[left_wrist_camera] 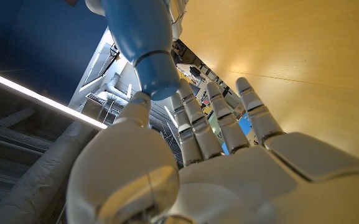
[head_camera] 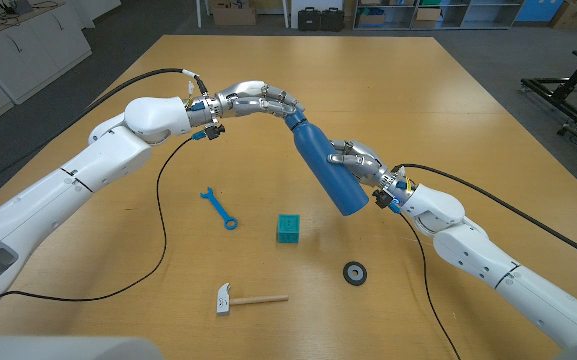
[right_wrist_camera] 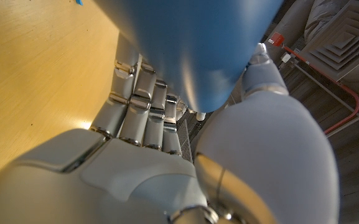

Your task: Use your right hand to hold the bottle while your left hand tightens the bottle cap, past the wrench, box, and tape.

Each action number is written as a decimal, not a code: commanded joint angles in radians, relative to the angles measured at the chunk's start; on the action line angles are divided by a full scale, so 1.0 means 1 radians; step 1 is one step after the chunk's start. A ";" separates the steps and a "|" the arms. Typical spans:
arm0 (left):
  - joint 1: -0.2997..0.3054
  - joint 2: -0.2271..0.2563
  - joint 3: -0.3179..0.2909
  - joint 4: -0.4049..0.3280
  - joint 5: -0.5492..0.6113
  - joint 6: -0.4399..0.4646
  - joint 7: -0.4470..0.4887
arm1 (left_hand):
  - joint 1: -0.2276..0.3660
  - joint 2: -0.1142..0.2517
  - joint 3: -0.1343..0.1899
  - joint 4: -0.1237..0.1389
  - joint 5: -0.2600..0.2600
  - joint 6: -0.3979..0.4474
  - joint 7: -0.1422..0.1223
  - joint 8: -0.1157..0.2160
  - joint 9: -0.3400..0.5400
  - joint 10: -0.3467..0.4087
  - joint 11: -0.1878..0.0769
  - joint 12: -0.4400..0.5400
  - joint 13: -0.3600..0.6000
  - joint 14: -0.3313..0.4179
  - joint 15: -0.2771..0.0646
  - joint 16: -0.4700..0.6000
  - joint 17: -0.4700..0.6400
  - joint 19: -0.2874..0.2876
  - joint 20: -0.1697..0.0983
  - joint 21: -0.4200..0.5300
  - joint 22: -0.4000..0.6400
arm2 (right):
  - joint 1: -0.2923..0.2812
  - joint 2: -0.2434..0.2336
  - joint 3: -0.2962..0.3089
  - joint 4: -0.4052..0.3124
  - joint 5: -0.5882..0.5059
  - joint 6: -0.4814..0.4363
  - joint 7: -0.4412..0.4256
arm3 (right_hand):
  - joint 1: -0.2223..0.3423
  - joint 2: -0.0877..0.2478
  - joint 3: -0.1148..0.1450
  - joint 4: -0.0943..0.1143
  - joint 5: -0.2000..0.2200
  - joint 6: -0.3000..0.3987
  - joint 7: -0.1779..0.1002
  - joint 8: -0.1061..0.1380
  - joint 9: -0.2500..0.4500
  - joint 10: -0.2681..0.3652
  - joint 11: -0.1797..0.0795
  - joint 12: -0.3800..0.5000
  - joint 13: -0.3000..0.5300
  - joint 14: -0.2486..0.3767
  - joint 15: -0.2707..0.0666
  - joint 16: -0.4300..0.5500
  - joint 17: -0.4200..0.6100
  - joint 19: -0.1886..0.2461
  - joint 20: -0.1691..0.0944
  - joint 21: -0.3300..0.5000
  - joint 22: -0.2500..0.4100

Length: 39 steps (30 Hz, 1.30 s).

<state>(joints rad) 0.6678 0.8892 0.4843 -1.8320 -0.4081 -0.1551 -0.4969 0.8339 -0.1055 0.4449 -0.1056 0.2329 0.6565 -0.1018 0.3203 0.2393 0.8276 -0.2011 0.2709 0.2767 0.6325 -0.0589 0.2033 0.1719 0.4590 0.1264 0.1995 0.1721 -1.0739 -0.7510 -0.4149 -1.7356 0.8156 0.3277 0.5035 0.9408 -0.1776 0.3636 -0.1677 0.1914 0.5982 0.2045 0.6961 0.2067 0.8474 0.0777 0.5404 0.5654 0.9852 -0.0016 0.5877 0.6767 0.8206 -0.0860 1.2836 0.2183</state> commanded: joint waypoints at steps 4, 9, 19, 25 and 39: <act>0.000 -0.010 0.006 0.037 0.010 -0.083 -0.033 | 0.131 0.097 0.085 -0.057 -0.001 -0.050 -0.026 -0.011 0.010 -0.041 -0.005 -0.028 0.013 -0.007 -0.132 -0.011 0.008 -0.007 -0.018 -0.007 0.001 | 0.001 -0.001 0.005 0.001 0.003 0.008 0.004 | 0.273 0.277 0.034 0.012 0.007 0.269 -0.257 0.014 0.007 0.243 -0.245 0.002 0.005 0.148 -0.208 0.005 0.003 -0.001 -0.142 0.008 0.000; 0.016 -0.001 0.001 0.054 -0.001 -0.106 -0.047 | 0.054 0.061 0.053 -0.038 -0.012 -0.135 -0.021 -0.047 0.009 -0.141 0.015 -0.065 0.021 -0.072 -0.097 -0.021 0.014 -0.049 -0.007 -0.016 0.002 | 0.010 0.004 0.002 0.007 0.005 0.008 0.012 | 0.272 0.278 0.035 0.012 0.007 0.270 -0.258 0.014 0.007 0.244 -0.246 0.001 0.006 0.150 -0.208 0.004 0.004 -0.001 -0.142 0.009 -0.001; 0.047 0.004 -0.009 0.081 -0.025 -0.148 -0.058 | -0.019 0.029 0.026 -0.033 -0.027 -0.268 -0.006 -0.098 0.012 -0.314 0.064 -0.088 0.031 -0.179 -0.058 -0.023 0.018 -0.116 0.009 -0.018 0.003 | 0.019 0.006 0.006 0.007 -0.001 0.014 0.008 | 0.272 0.278 0.036 0.012 0.007 0.271 -0.258 0.014 0.007 0.244 -0.245 -0.001 0.005 0.150 -0.209 0.003 0.006 -0.002 -0.142 0.010 -0.001; 0.054 0.006 -0.012 0.081 -0.032 -0.166 -0.068 | -0.062 0.013 0.008 -0.027 -0.035 -0.314 0.000 -0.112 0.012 -0.370 0.088 -0.086 0.033 -0.224 -0.036 -0.024 0.019 -0.152 0.016 -0.020 0.003 | 0.024 0.006 0.008 0.007 -0.003 0.013 0.008 | 0.272 0.279 0.037 0.011 0.007 0.271 -0.258 0.014 0.007 0.245 -0.245 -0.002 0.008 0.150 -0.209 0.002 0.007 -0.002 -0.142 0.011 -0.002; 0.086 0.014 -0.027 0.075 -0.015 -0.171 -0.024 | -0.083 0.010 0.002 -0.024 -0.038 -0.317 0.001 -0.110 0.011 -0.386 0.089 -0.081 0.034 -0.243 -0.033 -0.022 0.019 -0.167 0.017 -0.019 0.004 | 0.034 0.010 0.007 0.015 -0.003 0.015 0.014 | 0.273 0.278 0.038 0.010 0.007 0.271 -0.256 0.013 0.007 0.247 -0.241 -0.005 0.009 0.152 -0.209 -0.001 0.009 -0.003 -0.142 0.013 -0.004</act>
<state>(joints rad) 0.7342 0.9008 0.4636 -1.7597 -0.4324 -0.3174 -0.5458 0.7578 -0.0969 0.4366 -0.1137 0.1944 0.3392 -0.1003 0.2087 0.2489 0.4424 -0.1096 0.1868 0.3089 0.3924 -0.0411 0.1772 0.1887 0.2958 0.1429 0.1810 0.1723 -1.0465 -0.7446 -0.4090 -1.7255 0.8152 0.3319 0.5138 0.9410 -0.1778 0.3636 -0.1676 0.1917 0.6002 0.2064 0.6962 0.2066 0.8482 0.0785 0.5359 0.5753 0.9901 0.0027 0.5886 0.6839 0.8206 -0.0860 1.2913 0.2136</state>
